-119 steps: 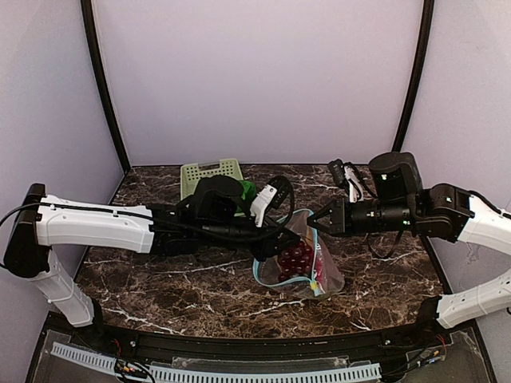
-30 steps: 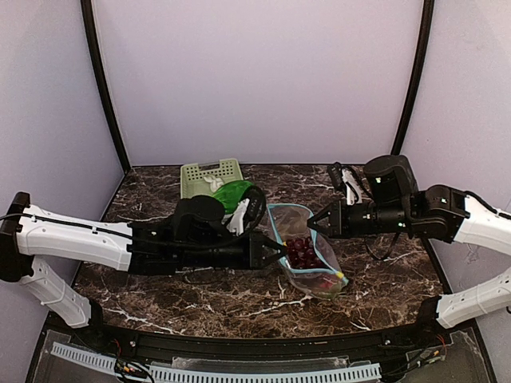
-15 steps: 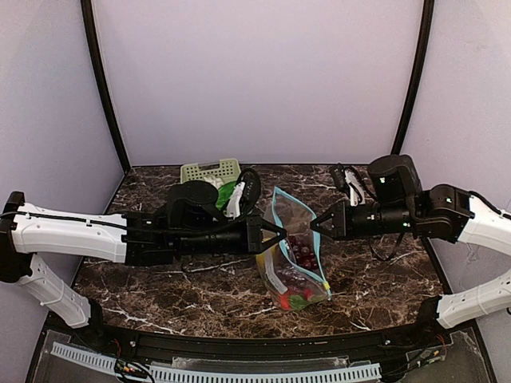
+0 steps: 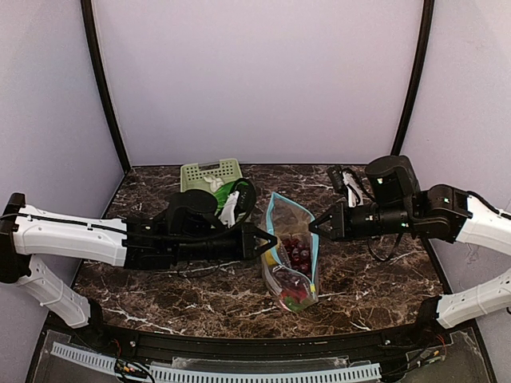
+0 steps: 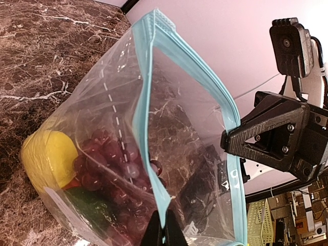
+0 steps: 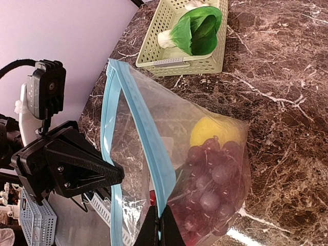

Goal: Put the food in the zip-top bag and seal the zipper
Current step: Adjust the zipper food storage bag at the center of the board, then pick up the fake fruit from the bin, then place the fake fruit in the zipper food storage bag.

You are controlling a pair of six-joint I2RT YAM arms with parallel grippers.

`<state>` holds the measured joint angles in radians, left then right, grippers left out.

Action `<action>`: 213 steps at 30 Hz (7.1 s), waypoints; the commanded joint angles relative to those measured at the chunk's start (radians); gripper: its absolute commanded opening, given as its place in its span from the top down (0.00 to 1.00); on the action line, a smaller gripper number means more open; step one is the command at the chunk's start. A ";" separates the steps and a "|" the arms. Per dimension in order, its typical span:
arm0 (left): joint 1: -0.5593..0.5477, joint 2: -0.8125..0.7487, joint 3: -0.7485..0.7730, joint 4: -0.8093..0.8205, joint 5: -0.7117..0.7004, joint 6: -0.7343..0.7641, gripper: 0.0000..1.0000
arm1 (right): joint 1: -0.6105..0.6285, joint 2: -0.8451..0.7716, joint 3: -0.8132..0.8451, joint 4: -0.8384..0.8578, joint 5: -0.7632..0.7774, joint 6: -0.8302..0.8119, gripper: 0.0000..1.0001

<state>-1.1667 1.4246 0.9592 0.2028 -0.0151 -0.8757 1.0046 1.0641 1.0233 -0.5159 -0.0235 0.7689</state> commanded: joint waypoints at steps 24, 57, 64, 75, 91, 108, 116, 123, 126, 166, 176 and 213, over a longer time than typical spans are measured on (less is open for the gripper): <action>0.344 -0.178 0.244 -0.732 0.155 0.421 0.21 | -0.008 0.004 0.017 0.047 0.009 -0.004 1.00; 0.752 0.318 0.441 -0.662 0.310 1.389 0.23 | -0.008 0.047 0.079 0.026 0.039 -0.003 1.00; 0.771 0.457 0.523 -0.685 0.266 1.453 0.25 | -0.008 0.056 0.092 0.012 0.043 0.000 1.00; 0.803 0.586 0.614 -0.704 0.262 1.494 0.26 | -0.008 0.097 0.101 0.007 0.036 0.012 1.00; 0.811 0.710 0.694 -0.732 0.251 1.552 0.41 | -0.014 0.153 0.117 0.009 0.030 0.005 1.00; 0.810 0.670 0.707 -0.752 0.244 1.545 0.70 | -0.029 0.146 0.120 0.009 0.031 0.000 1.00; 0.810 0.384 0.672 -0.606 0.268 1.354 0.76 | -0.032 0.116 0.118 0.008 0.048 -0.006 1.00; 0.810 0.215 0.658 -0.605 0.388 1.143 0.77 | -0.034 0.110 0.138 0.009 0.055 -0.038 1.00; 0.810 0.136 0.562 -0.524 0.501 1.018 0.78 | -0.034 0.119 0.141 0.012 0.053 -0.047 1.00; 0.001 -0.070 -0.090 0.420 -0.067 0.369 0.78 | -0.034 0.066 0.078 0.165 -0.035 -0.013 1.00; -0.021 -0.024 -0.042 0.249 -0.117 0.331 0.78 | -0.034 0.050 0.056 0.162 -0.025 -0.008 1.00; 0.108 0.173 0.065 0.449 0.233 0.918 0.67 | -0.034 0.010 0.047 0.148 -0.103 0.012 1.00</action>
<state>-1.0691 1.5719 0.9607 0.5457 0.1791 0.0288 0.9592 1.0863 1.0534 -0.4202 -0.0521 0.7689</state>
